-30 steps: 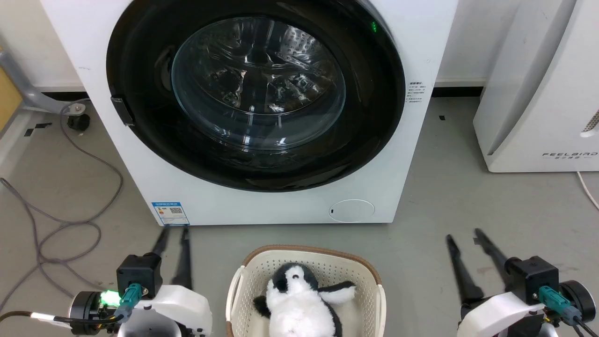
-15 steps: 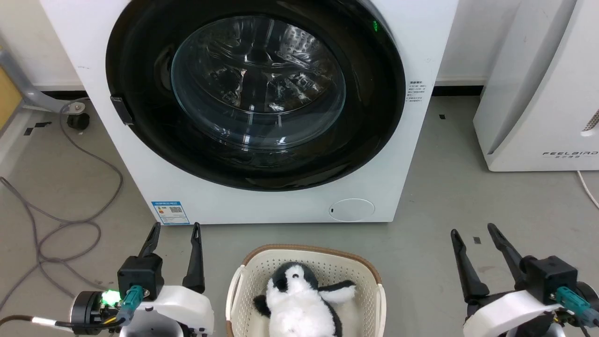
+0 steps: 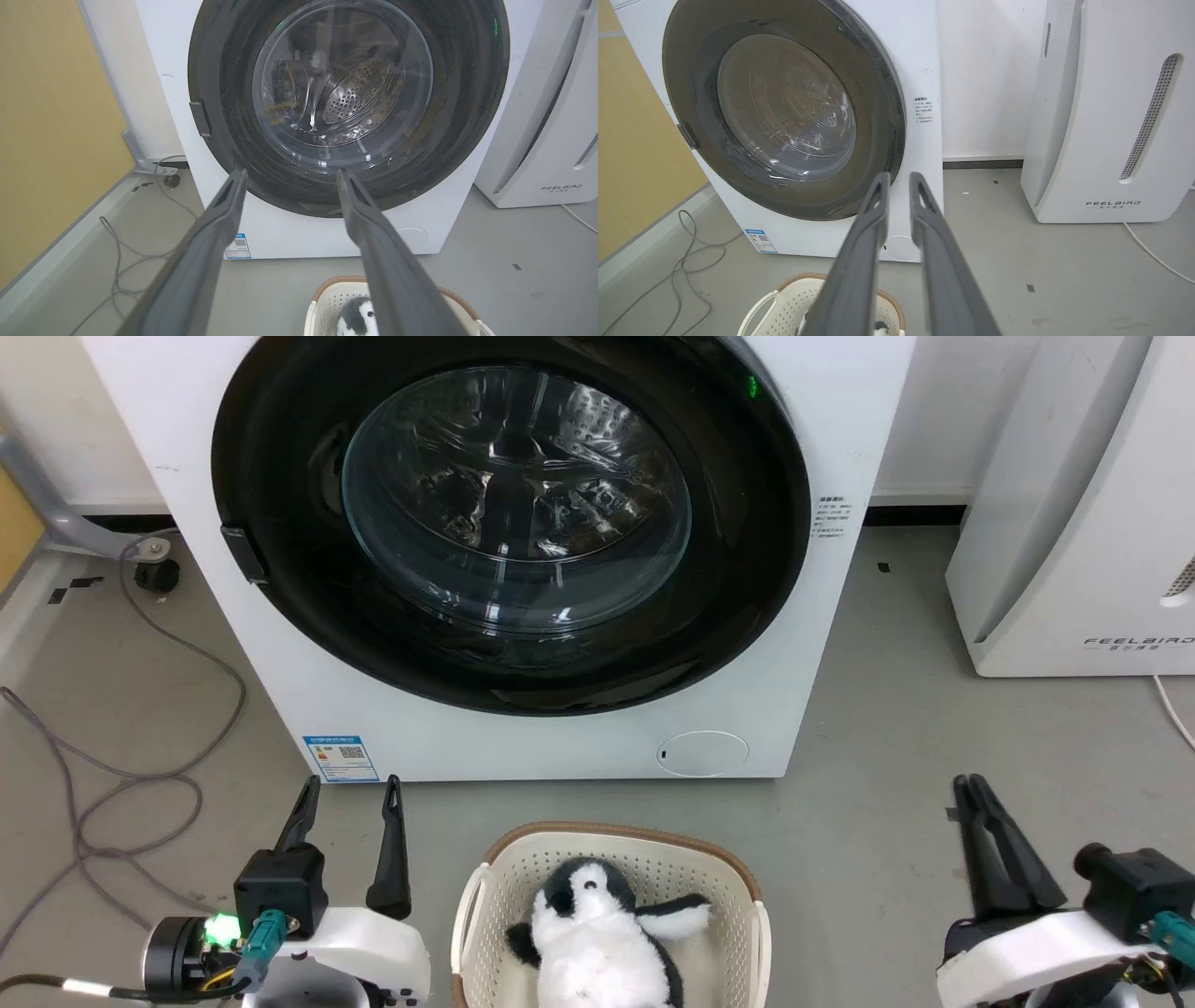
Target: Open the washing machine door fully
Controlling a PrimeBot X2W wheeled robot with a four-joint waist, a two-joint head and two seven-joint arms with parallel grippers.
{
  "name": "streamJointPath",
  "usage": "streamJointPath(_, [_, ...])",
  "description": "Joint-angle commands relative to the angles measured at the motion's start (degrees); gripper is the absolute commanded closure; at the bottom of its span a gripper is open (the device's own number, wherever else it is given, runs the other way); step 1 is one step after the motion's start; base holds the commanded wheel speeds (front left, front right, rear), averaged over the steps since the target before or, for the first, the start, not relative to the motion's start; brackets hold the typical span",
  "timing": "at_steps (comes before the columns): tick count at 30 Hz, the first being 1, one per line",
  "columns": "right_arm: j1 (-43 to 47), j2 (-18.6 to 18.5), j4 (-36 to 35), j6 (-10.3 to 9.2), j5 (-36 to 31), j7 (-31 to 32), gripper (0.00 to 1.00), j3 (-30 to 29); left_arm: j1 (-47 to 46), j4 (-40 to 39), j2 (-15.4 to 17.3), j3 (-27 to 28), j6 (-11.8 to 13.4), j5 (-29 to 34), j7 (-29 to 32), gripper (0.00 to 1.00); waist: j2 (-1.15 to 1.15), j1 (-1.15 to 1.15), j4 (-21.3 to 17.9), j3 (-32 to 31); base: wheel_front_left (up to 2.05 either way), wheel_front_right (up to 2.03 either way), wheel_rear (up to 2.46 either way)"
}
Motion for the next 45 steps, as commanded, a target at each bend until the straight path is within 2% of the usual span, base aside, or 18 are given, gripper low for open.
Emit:
streamJointPath(1, [-0.3, 0.0, -0.3, 0.01, 2.2, -0.6, 1.0, -0.3, -0.4, -0.1, 0.0, -0.1, 0.6, -0.5, -0.6, 0.0, 0.0, 0.0, 0.0, 0.0, 0.0, 0.0, 0.0])
streamJointPath(8, [-0.4, 0.0, 0.4, 0.01, 12.6, -1.4, 1.0, -0.2, -0.5, -0.1, 0.0, -0.4, 1.1, -0.7, -1.5, 0.0, 0.0, 0.0, 0.1, 0.1, 0.0, 0.0, 0.0])
streamJointPath(16, [-0.7, 0.0, 1.6, 0.02, 29.1, -2.3, 1.0, 1.2, -0.7, -0.3, 0.0, -0.7, 1.7, -0.9, -2.4, 0.0, 0.0, 0.0, 0.2, 0.5, 0.0, 0.0, 0.0])
streamJointPath(25, [-2.5, 0.0, 4.3, 0.02, 46.7, 1.2, 1.0, -1.2, -1.3, -0.5, 0.0, -1.0, 2.3, -0.9, -3.5, 0.0, 0.0, 0.0, 0.5, 1.2, 0.0, 0.0, 0.0])
streamJointPath(38, [-10.5, -0.1, 10.6, 0.02, 57.1, 4.8, 1.0, -6.9, -3.2, -1.1, 0.0, -1.7, 3.2, -1.0, -5.1, 0.0, 0.0, 0.0, 1.5, 4.3, 0.0, 0.0, 0.0])
streamJointPath(45, [-17.5, -1.3, 14.2, 0.03, 61.9, 5.8, 1.0, -9.4, -5.1, -1.5, 0.0, -1.9, 3.6, -0.7, -5.9, 0.0, 0.0, 0.0, 2.2, 7.4, 0.0, 0.0, 0.0])
